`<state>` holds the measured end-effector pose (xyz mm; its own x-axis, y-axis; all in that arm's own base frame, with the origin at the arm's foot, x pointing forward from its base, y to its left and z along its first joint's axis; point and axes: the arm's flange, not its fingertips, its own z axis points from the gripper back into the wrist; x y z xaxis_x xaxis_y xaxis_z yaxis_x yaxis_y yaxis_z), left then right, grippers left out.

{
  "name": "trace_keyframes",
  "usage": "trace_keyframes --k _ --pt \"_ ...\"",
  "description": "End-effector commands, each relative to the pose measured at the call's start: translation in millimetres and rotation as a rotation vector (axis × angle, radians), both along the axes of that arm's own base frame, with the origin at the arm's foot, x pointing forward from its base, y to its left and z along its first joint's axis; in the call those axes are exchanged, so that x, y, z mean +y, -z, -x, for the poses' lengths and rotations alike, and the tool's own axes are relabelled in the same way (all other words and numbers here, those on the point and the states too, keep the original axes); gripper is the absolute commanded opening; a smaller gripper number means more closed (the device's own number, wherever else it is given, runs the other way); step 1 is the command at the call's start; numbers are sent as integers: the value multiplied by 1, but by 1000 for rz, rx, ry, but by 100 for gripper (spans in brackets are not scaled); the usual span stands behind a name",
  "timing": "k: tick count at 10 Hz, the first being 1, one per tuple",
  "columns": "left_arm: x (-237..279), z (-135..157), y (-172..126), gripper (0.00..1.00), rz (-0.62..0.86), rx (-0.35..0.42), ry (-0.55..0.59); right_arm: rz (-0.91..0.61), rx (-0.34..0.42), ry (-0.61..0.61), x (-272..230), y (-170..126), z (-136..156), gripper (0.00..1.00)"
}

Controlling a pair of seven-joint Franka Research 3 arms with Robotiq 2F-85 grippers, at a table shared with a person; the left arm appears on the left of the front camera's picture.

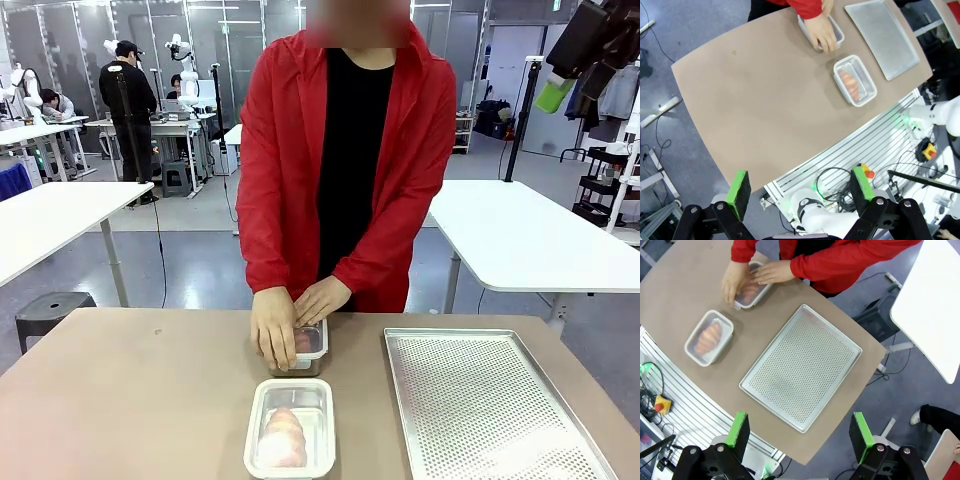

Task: Place the bread into the airtight container.
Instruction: Pick up a Butter Roll and place it into an empty Airtight Container.

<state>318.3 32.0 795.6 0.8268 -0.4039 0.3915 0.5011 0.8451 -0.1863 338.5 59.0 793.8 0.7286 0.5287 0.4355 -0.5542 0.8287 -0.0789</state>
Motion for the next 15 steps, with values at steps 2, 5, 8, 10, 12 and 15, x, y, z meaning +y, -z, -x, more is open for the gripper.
trace_keyframes --k 2,5,8,10,12,15 --pt "0 1 0 100 -2 -1 10 -4 0 -8 -1 -1 1 100" --pt "0 1 0 100 -2 -1 10 -4 0 -8 -1 -1 1 100" --pt "0 1 0 100 -2 -1 10 -4 0 -8 -1 -1 1 100" --pt "0 1 0 100 -2 -1 10 -4 0 -8 -1 -1 1 100" --pt "0 1 0 100 -2 -1 10 -4 0 -8 -1 -1 1 100" --pt "0 1 0 100 -2 -1 10 -4 0 -8 -1 -1 1 100"
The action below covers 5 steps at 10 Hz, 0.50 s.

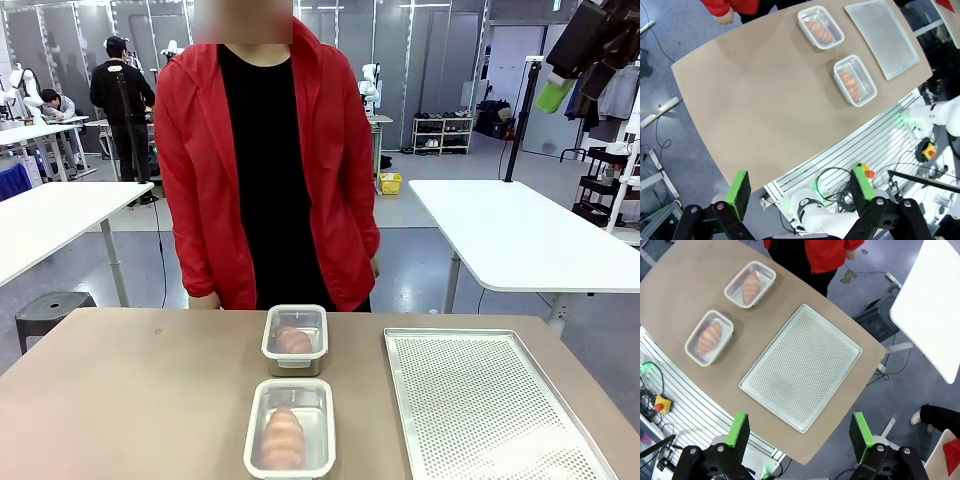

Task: Place the bread into the airtight container.
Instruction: Pick up a Butter Roll and place it into an empty Airtight Container.

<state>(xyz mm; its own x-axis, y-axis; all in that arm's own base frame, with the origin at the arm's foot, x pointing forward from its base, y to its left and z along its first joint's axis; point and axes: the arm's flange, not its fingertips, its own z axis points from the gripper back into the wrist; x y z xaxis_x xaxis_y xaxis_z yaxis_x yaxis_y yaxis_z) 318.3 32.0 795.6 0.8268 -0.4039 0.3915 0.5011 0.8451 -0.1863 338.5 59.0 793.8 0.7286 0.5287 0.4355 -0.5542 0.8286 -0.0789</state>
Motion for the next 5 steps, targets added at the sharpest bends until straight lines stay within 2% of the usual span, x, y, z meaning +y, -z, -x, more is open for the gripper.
trace_keyframes --k 1,5 --pt "0 1 0 100 -2 -1 10 -4 0 -7 -1 -1 1 100" --pt "0 1 0 100 -2 -1 10 -4 0 -7 -1 -1 1 100"
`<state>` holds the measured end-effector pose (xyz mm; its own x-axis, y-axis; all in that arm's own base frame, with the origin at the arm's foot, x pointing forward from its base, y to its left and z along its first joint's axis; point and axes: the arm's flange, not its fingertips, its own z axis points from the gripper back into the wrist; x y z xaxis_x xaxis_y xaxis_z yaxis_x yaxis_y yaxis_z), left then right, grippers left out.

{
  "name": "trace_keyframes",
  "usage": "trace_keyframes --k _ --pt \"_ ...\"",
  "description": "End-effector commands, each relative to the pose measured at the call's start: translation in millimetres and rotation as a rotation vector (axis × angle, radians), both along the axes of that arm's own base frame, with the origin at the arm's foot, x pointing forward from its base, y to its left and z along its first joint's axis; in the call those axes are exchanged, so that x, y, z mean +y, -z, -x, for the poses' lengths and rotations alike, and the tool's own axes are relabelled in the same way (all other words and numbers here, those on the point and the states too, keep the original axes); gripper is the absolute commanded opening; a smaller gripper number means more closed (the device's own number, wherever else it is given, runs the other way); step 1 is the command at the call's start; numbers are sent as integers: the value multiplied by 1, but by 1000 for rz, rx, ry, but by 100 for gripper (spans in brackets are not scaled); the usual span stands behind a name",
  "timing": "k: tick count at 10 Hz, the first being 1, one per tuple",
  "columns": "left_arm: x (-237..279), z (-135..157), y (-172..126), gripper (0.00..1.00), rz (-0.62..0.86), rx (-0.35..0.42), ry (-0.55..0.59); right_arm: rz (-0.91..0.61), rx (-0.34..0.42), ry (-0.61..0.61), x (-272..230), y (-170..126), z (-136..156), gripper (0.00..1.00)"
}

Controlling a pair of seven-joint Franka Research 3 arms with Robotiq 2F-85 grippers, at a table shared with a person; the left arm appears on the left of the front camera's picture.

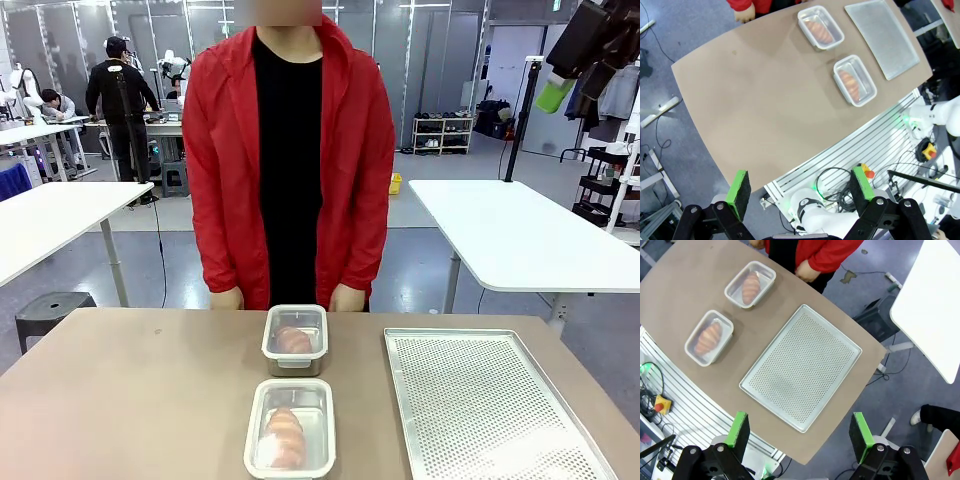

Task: Place the bread into the airtight container.
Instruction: Pick up a Butter Roll and place it into an empty Airtight Container.

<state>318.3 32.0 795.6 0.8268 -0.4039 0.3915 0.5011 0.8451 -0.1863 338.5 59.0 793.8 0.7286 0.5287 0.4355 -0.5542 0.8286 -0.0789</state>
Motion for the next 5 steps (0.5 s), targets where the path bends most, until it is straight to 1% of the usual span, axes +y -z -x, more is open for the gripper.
trace_keyframes --k 1,5 --pt "0 1 0 100 -2 -1 10 -4 0 -7 -1 -1 1 100" --pt "0 1 0 100 -2 -1 10 -4 0 -7 -1 -1 1 100"
